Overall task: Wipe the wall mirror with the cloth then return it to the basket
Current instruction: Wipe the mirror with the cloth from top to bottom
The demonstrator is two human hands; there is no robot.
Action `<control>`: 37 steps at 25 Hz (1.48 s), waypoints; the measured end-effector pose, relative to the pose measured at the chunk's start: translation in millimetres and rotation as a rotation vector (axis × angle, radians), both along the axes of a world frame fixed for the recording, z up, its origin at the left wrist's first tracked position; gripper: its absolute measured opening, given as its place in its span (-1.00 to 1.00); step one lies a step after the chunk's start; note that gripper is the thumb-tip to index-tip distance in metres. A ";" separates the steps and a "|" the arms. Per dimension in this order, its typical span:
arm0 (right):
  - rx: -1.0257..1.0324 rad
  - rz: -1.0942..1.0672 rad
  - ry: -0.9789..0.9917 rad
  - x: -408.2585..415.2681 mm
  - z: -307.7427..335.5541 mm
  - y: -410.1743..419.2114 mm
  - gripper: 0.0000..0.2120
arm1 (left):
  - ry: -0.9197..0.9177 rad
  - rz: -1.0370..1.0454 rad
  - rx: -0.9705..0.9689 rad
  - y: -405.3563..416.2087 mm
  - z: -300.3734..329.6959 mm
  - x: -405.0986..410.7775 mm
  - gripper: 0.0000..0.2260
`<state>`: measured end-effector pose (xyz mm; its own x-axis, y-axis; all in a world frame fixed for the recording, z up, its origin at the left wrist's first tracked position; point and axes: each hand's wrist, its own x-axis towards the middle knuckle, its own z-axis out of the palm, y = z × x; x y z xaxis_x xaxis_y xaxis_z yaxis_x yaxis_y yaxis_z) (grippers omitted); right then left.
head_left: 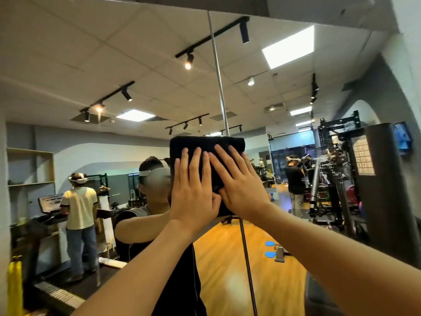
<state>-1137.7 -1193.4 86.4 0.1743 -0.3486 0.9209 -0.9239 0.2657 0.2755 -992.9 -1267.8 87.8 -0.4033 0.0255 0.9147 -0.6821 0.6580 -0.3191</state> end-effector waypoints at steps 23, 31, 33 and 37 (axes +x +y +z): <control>-0.013 0.218 -0.207 75.6 -126.0 -25.0 -0.27 | -0.147 0.030 -0.031 -27.7 -104.2 72.8 -0.37; 0.019 0.232 -0.153 146.3 -127.9 -57.4 -0.25 | -0.114 0.096 -0.023 -57.0 -112.6 151.1 -0.35; 0.029 0.243 -0.135 173.6 -128.9 -70.0 -0.23 | -0.111 0.118 -0.002 -67.1 -115.5 180.2 -0.35; 0.056 0.268 -0.096 231.4 -128.3 -95.7 -0.19 | -0.092 0.156 -0.011 -89.9 -119.3 241.8 -0.34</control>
